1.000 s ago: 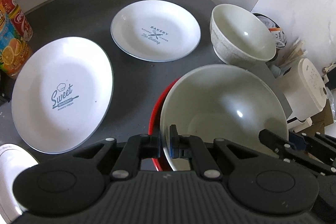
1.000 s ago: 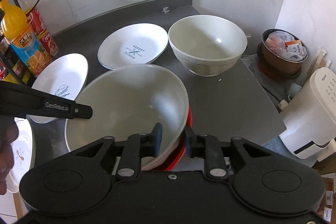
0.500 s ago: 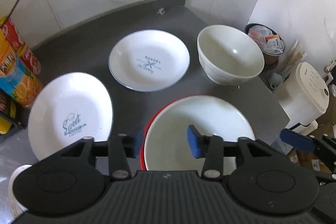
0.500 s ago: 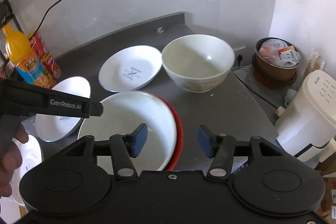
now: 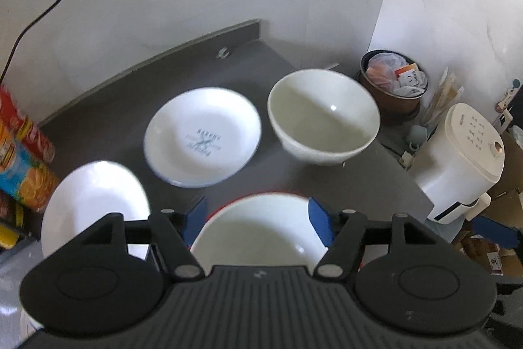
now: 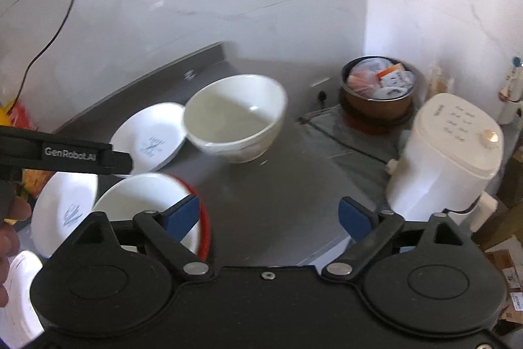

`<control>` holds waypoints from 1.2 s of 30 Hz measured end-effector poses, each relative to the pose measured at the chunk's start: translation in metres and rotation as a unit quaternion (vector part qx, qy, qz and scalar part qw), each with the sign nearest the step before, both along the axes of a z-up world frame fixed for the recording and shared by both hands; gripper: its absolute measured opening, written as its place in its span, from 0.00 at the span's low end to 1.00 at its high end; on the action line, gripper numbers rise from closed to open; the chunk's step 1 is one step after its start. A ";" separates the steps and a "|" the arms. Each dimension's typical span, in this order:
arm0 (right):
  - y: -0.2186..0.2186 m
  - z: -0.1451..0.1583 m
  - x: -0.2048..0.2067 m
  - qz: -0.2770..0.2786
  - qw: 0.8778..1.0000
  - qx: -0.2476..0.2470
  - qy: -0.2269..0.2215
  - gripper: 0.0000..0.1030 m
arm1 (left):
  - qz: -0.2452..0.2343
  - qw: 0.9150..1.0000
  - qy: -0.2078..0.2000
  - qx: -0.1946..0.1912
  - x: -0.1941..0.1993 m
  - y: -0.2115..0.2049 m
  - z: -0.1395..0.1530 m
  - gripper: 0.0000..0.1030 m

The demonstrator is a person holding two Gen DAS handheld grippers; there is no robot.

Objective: Organize plates and bowls
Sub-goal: 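Open both grippers to release the cream bowl, then move both grippers to the smaller cream bowl and grip its rim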

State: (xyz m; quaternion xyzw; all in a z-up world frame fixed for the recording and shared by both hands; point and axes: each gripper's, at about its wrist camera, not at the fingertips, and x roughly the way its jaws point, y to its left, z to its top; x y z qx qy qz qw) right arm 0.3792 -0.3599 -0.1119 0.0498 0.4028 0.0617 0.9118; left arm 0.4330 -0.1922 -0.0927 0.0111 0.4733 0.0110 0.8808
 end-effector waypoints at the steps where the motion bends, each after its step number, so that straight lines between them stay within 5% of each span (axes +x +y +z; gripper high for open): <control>1: -0.006 0.001 0.002 -0.009 1.000 -0.002 -0.001 0.90 | -0.002 1.000 -0.003 0.001 0.003 -0.003 0.001 0.65; 18: -0.054 -0.003 0.042 -0.085 0.996 0.033 -0.013 0.92 | -0.024 1.000 -0.005 -0.011 0.078 -0.044 -0.006 0.68; 36: -0.023 -0.028 0.127 -0.062 0.994 0.083 0.027 0.66 | -0.014 0.999 0.026 -0.045 0.143 -0.012 -0.042 0.66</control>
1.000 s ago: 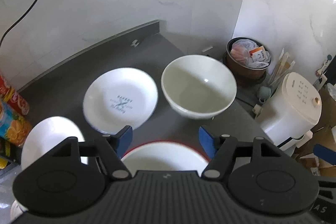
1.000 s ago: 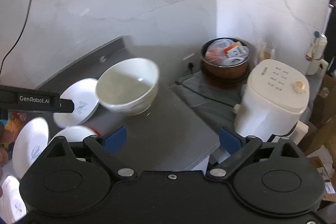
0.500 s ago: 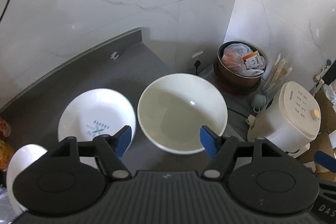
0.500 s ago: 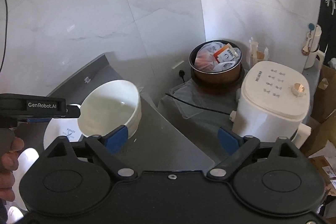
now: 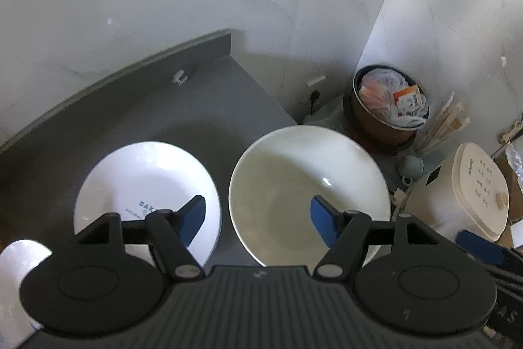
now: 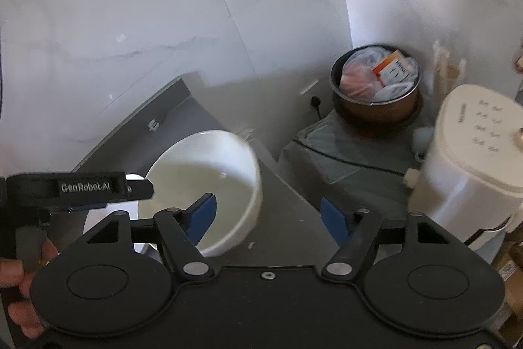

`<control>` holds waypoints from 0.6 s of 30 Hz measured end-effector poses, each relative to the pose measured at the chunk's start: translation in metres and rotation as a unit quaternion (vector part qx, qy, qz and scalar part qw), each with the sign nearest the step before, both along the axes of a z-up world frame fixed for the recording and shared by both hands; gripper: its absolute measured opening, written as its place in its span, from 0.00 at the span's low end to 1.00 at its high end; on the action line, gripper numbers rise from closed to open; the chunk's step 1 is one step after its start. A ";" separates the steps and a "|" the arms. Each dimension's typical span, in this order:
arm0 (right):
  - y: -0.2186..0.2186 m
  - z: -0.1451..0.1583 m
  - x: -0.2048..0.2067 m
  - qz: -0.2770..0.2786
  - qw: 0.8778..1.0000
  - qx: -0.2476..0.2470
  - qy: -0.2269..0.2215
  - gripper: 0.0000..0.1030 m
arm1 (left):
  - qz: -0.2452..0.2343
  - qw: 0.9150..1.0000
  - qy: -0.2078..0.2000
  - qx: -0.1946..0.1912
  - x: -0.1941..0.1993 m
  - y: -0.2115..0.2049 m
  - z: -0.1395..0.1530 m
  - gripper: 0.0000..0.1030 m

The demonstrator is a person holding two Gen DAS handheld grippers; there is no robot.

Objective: Organize plates and bowls
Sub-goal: 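Move both grippers to the smaller cream bowl and grip its rim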

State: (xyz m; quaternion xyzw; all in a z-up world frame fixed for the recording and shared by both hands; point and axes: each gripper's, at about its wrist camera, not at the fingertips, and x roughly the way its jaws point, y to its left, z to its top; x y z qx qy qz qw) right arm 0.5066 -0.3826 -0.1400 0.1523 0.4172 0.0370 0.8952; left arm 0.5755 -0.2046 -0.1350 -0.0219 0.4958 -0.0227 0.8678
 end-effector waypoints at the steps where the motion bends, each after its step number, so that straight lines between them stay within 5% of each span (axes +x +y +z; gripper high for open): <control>1: 0.002 -0.003 0.006 0.000 1.000 0.002 0.007 0.61 | -0.001 1.000 0.004 -0.002 0.003 0.001 -0.004 0.65; 9: 0.012 -0.032 0.033 -0.008 0.999 0.013 0.052 0.48 | 0.003 0.999 0.043 -0.026 0.024 0.012 -0.032 0.36; 15: 0.025 -0.042 0.044 0.035 0.997 0.009 0.075 0.17 | -0.008 0.999 0.047 -0.016 0.030 0.013 -0.040 0.21; 18: 0.034 -0.037 0.043 0.044 0.996 -0.022 0.072 0.16 | 0.001 0.999 0.050 -0.021 0.031 0.020 -0.041 0.08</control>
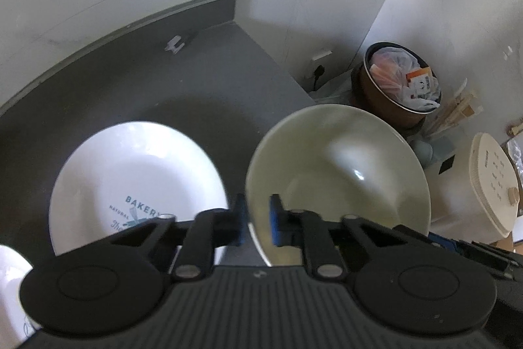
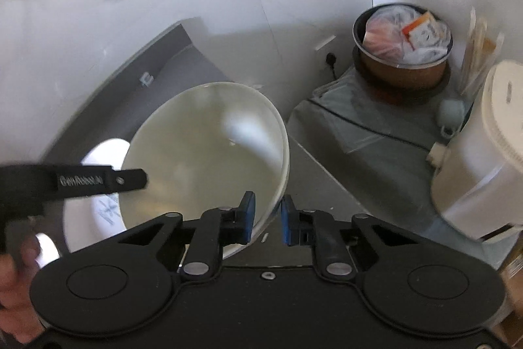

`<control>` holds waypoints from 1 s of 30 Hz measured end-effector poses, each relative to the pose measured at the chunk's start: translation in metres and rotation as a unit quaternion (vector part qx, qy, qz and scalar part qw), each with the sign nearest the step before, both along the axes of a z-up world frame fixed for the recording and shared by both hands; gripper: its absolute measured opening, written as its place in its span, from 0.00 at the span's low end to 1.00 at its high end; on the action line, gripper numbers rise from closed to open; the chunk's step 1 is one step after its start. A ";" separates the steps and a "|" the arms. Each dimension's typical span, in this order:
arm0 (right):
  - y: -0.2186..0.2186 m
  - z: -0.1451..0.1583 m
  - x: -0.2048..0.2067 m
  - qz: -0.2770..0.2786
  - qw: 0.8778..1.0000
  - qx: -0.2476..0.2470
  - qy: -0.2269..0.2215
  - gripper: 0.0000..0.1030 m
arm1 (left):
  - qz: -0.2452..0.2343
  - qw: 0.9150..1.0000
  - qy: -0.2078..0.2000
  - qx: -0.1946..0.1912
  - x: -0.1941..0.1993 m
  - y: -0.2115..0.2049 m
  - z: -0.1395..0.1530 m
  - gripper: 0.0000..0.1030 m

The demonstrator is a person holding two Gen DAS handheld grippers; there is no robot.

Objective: Organize plates and bowls
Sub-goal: 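Move both grippers to the smaller cream bowl and grip its rim, then carry the smaller cream bowl and lower it onto the bowl stack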

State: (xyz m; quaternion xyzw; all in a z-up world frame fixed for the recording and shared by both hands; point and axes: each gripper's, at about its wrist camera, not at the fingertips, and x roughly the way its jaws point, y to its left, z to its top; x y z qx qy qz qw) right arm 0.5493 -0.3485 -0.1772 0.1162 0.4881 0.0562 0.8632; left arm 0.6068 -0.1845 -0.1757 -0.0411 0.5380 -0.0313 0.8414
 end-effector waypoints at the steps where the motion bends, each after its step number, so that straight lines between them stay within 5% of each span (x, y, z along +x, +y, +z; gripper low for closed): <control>1: 0.000 0.000 -0.001 0.002 1.000 -0.003 -0.002 0.16 | 0.002 1.000 0.002 -0.005 0.000 0.003 0.000 0.06; 30: -0.003 0.071 -0.074 0.037 0.994 0.013 -0.101 0.16 | 0.041 0.996 -0.075 -0.036 -0.092 0.023 0.079 0.04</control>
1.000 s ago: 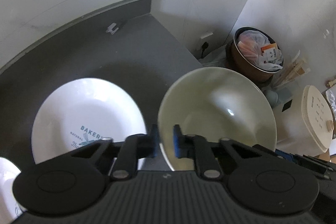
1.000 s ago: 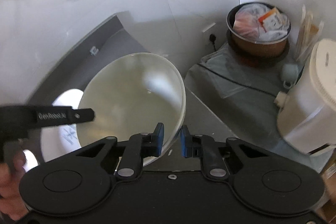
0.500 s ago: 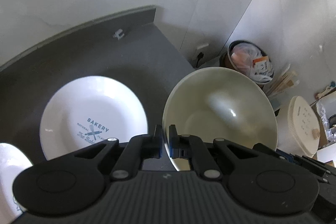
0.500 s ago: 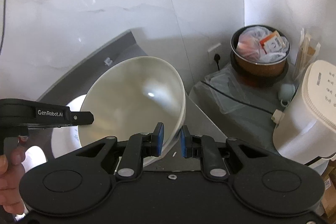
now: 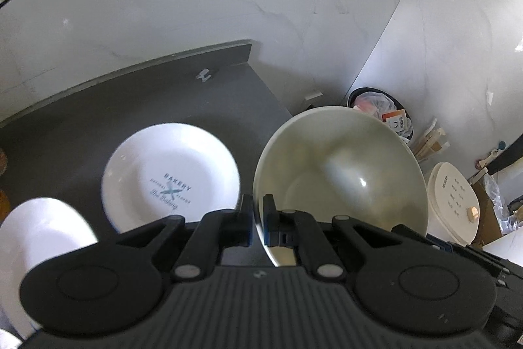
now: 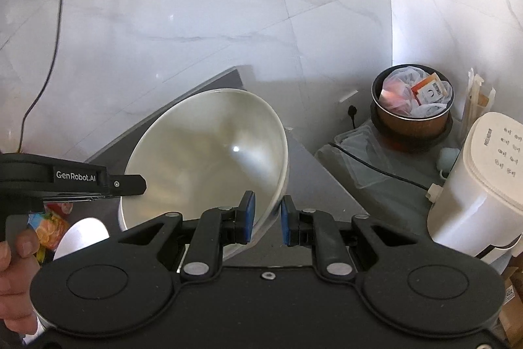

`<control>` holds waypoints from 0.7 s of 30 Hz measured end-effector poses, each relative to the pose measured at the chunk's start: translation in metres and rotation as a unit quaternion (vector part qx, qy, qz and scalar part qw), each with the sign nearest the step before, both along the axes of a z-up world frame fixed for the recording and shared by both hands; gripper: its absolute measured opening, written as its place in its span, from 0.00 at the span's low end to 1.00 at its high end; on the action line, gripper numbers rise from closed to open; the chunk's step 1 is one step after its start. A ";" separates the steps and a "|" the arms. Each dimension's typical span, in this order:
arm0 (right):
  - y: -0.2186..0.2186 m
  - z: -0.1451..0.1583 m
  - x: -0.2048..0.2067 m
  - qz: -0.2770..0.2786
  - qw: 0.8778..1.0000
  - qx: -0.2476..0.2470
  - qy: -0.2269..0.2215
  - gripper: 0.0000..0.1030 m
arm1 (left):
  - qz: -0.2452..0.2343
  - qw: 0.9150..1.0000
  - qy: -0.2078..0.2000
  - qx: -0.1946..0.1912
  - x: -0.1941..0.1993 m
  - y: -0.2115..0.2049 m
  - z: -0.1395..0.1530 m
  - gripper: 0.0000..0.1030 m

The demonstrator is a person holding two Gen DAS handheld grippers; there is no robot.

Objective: Organize plates and bowls
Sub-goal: 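Carry the smaller cream bowl and lower it onto the bowl stack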

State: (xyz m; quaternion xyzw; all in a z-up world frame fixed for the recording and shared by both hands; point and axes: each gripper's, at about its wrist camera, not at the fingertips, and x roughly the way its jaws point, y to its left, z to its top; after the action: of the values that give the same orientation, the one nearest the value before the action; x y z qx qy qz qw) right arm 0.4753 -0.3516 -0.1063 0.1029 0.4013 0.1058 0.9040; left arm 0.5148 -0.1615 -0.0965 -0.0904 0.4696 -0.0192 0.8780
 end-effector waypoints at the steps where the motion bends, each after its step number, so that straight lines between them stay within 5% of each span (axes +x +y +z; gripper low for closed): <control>1: 0.000 0.002 -0.004 0.000 1.000 0.003 0.002 0.16 | 0.003 1.000 0.000 -0.001 -0.006 0.001 0.002 0.04; 21: 0.018 0.015 -0.059 0.036 0.999 0.007 0.016 0.17 | 0.029 1.000 0.005 -0.007 -0.077 0.023 0.014 0.04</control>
State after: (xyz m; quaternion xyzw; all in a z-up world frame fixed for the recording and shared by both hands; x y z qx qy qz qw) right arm 0.4167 -0.3333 -0.0913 0.0967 0.4187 0.1399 0.8921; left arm 0.4379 -0.1383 -0.0825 -0.1104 0.4712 0.0034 0.8751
